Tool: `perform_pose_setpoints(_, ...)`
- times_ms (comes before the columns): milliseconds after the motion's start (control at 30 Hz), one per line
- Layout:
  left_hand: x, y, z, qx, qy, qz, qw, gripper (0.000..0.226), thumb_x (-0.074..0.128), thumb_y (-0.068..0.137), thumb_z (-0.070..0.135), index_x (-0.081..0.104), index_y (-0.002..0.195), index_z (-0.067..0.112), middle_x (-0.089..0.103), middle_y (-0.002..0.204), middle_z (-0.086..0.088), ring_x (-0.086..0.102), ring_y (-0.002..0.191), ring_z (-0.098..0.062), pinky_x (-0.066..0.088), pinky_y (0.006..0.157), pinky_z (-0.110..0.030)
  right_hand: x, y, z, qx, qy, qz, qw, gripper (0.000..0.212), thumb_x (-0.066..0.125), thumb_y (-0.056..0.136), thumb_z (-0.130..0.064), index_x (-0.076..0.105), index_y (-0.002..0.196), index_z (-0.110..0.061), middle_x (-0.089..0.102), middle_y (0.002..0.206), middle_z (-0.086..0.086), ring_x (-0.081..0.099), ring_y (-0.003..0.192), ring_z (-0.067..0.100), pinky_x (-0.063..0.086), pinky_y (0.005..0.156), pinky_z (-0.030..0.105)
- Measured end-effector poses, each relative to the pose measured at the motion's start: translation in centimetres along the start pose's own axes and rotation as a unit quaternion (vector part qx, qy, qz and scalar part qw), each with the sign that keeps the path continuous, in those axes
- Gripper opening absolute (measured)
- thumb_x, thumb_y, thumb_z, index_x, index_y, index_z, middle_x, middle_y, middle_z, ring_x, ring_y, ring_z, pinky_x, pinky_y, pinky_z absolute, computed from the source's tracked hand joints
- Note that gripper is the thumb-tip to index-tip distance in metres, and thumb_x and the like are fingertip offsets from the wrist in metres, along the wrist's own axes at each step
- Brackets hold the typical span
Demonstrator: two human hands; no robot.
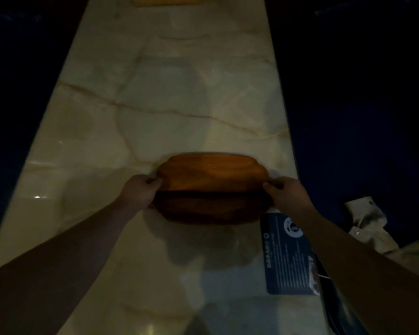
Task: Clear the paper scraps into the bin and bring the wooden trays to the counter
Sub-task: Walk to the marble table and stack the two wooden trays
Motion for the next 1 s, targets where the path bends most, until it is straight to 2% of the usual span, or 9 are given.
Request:
perform_pose_setpoints(100,0.7,-0.7,1.8,0.051,0.102,0.001,0.993,0.036,0.053,0.093,0.019,0.065,0.084,-0.013,0.064,0.093,-0.038,0.062,0.09,-0.045,0.046,0.075,-0.043,0.7,-0.4,-0.5,-0.013,-0.035,-0.019,0.999,0.032,0.059,0.093,-0.031,0.065,0.11,-0.004,0.066,0.099,0.015,0.059,0.084,0.024,0.05,0.075,0.036)
perform_pose_setpoints(200,1.0,-1.5,1.6,0.043,0.125,0.013,0.991,0.025,0.052,0.09,0.01,0.066,0.091,-0.012,0.063,0.1,-0.036,0.06,0.095,-0.045,0.045,0.076,-0.041,1.0,-0.7,-1.1,-0.047,-0.057,0.009,0.997,0.026,0.057,0.094,-0.025,0.061,0.107,-0.002,0.061,0.094,0.012,0.059,0.088,0.029,0.043,0.071,0.033)
perform_pose_setpoints(300,0.6,-3.1,0.6,0.025,0.068,0.033,0.997,0.021,0.054,0.087,0.006,0.069,0.089,-0.008,0.067,0.094,-0.031,0.063,0.09,-0.041,0.049,0.075,-0.04,0.6,-1.5,-1.2,-0.061,-0.022,0.045,0.997,0.024,0.055,0.095,-0.02,0.06,0.109,-0.001,0.062,0.097,0.015,0.056,0.086,0.026,0.043,0.071,0.033)
perform_pose_setpoints(433,-2.2,-6.4,-1.3,0.01,-0.036,0.057,0.998,0.022,0.053,0.087,0.006,0.07,0.08,-0.006,0.067,0.077,-0.03,0.065,0.07,-0.037,0.046,0.059,-0.04,1.3,-2.8,-3.2,-0.098,0.031,0.043,0.994,0.02,0.051,0.097,-0.019,0.061,0.106,-0.004,0.063,0.094,0.011,0.059,0.083,0.023,0.048,0.068,0.033)
perform_pose_setpoints(533,-5.7,-9.2,-2.3,0.029,-0.065,0.074,0.995,0.025,0.05,0.092,0.006,0.071,0.085,-0.005,0.069,0.084,-0.031,0.065,0.076,-0.043,0.053,0.069,-0.049,2.5,-3.9,-6.1,-0.14,0.047,0.046,0.988,0.016,0.052,0.097,-0.02,0.06,0.102,-0.008,0.062,0.086,0.001,0.058,0.077,0.013,0.043,0.061,0.026)
perform_pose_setpoints(667,-11.6,-13.9,-4.8,0.034,-0.092,0.133,0.986,0.026,0.047,0.096,0.008,0.072,0.095,-0.002,0.069,0.093,-0.026,0.064,0.083,-0.042,0.054,0.079,-0.05,5.8,-6.3,-11.9,-0.194,0.037,0.018,0.98,0.015,0.053,0.095,-0.022,0.061,0.091,-0.011,0.063,0.08,0.003,0.061,0.074,0.019,0.046,0.062,0.033)
perform_pose_setpoints(767,-15.8,-18.5,-8.1,0.009,-0.109,0.193,0.975,0.024,0.047,0.096,0.012,0.07,0.089,0.009,0.07,0.089,-0.022,0.065,0.081,-0.037,0.056,0.079,-0.049,8.5,-9.4,-15.6,-0.237,0.033,-0.004,0.971,0.015,0.054,0.093,-0.021,0.063,0.087,-0.011,0.064,0.078,0.006,0.061,0.073,0.022,0.046,0.065,0.035)
perform_pose_setpoints(833,-18.3,-22.6,-11.4,-0.013,-0.13,0.226,0.965,0.026,0.046,0.096,0.015,0.067,0.082,0.02,0.07,0.083,-0.018,0.065,0.078,-0.033,0.055,0.074,-0.045,10.8,-12.6,-18.0,-0.267,0.027,-0.025,0.963,0.014,0.055,0.093,-0.021,0.063,0.086,-0.012,0.064,0.078,0.006,0.062,0.073,0.022,0.045,0.063,0.034)
perform_pose_setpoints(1000,-23.1,-34.9,-20.2,-0.039,-0.157,0.325,0.932,0.032,0.049,0.095,0.017,0.067,0.069,0.02,0.066,0.063,-0.007,0.061,0.056,-0.016,0.049,0.053,-0.033,17.3,-22.7,-22.7,-0.334,0.015,-0.083,0.939,0.015,0.056,0.092,-0.025,0.065,0.089,-0.014,0.067,0.082,0.006,0.063,0.076,0.024,0.049,0.068,0.037)
Point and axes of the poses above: each hand's wrist, its own y-axis towards the middle knuckle, its own x-axis out of the palm, z = x × y, the point moved 9 cm from there along y, towards the middle knuckle
